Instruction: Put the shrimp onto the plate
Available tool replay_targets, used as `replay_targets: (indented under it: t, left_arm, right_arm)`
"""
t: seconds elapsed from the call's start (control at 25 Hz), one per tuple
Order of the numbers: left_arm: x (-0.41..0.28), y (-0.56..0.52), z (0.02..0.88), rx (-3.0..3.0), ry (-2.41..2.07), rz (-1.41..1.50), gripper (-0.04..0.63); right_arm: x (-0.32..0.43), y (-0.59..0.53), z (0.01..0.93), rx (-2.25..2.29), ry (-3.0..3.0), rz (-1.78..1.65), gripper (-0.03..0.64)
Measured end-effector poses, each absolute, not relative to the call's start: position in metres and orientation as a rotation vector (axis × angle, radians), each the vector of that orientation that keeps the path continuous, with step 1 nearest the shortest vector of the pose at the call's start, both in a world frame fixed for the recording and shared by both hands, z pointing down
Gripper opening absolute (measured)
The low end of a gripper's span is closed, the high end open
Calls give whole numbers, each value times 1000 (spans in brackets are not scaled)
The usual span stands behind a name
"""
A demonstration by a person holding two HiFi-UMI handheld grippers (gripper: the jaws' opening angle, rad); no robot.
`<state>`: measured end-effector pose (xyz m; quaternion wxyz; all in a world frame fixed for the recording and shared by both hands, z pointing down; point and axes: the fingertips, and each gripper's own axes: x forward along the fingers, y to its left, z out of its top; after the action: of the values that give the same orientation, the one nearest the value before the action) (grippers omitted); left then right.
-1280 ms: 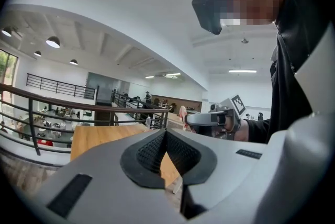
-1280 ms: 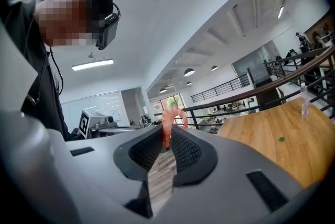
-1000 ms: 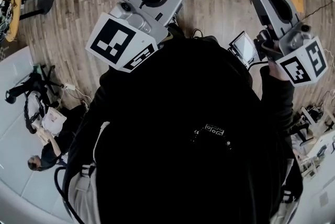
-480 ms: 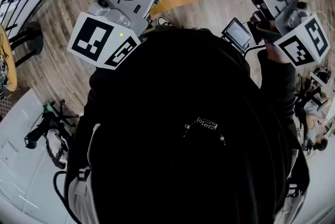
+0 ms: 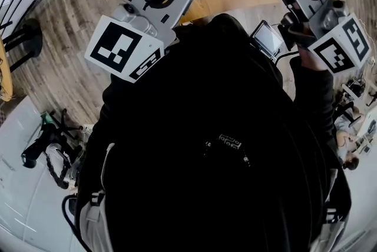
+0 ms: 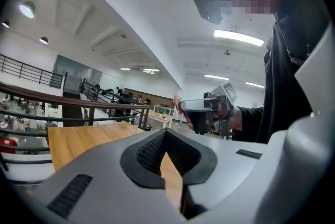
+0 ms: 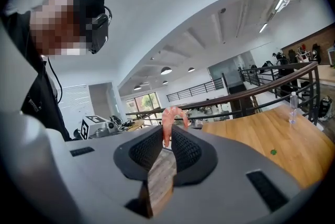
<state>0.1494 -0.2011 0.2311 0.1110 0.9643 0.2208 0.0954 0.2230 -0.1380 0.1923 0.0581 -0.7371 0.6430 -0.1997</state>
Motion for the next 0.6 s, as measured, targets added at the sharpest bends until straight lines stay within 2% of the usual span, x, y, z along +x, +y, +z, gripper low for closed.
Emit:
replay_targets:
  t: [0.16,0.6]
  left_arm:
    - [157,-212,226,2839,545,274,5]
    - [169,-251,272,2820,161,336,5]
  right_arm:
    - [231,-153,184,-2196,2058,-583,63]
    - [267,-210,232,-1951,2318,-687,63]
